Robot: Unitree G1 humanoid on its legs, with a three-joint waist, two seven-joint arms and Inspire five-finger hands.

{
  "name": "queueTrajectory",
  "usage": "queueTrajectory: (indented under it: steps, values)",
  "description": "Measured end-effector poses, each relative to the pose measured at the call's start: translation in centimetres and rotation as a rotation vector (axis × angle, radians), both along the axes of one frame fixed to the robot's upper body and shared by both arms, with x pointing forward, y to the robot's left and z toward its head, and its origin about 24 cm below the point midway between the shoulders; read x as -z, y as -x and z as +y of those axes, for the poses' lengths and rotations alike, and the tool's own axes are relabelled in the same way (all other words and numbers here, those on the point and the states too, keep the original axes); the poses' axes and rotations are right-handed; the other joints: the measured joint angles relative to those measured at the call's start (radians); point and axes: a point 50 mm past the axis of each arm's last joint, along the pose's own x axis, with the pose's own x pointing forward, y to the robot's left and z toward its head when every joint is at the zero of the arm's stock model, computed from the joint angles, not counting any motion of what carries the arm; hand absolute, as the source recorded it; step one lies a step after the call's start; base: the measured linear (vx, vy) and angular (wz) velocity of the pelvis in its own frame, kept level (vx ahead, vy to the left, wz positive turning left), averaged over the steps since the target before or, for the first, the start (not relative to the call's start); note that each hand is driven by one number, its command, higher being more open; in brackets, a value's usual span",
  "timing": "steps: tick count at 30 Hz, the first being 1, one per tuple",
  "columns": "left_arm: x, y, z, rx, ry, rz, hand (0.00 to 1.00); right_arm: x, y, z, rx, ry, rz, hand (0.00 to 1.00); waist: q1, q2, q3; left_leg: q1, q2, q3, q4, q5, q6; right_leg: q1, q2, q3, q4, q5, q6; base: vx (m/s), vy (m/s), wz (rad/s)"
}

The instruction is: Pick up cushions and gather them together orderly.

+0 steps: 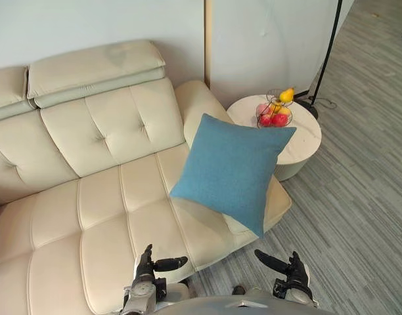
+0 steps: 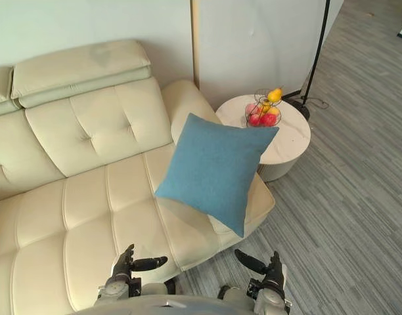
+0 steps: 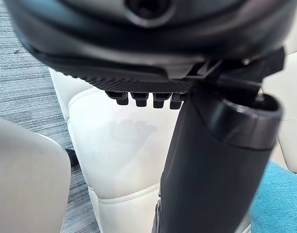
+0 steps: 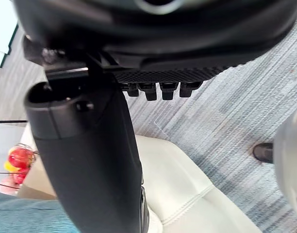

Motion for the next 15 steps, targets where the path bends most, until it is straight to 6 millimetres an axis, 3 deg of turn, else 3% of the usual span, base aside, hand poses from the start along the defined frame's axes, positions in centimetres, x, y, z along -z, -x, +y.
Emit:
queueTrajectory:
  steps: [4, 10, 15]
  values:
    - [0.1, 0.6, 0.2, -0.002, -0.007, 0.014, 1.0, -0.7, 0.2, -0.5, 0.018, 0.021, -0.042, 1.0, -0.008, -0.004, -0.02, 0.053, -0.018, 0.001, -0.086, 0.037, 0.006, 0.041, 0.001, -0.002, -0.051, 0.025, 0.009, -0.01, 0.042, 0.02]
    - [-0.2, 1.4, 1.0, -0.038, -0.021, -0.003, 1.0, -3.3, -1.2, -1.9, 0.036, 0.089, -0.197, 1.0, -0.026, -0.018, -0.035, 0.089, -0.026, 0.005, -0.148, 0.066, 0.014, 0.064, 0.012, 0.005, -0.105, 0.059, 0.014, -0.01, 0.019, -0.03]
    - [-1.7, 1.4, 3.8, -0.169, -0.056, -0.097, 1.0, -5.7, -1.9, -3.5, 0.055, 0.147, -0.314, 1.0, -0.026, -0.015, -0.05, 0.104, -0.025, 0.029, -0.168, 0.069, 0.016, 0.071, 0.023, 0.032, -0.138, 0.082, 0.012, 0.0, 0.022, -0.15]
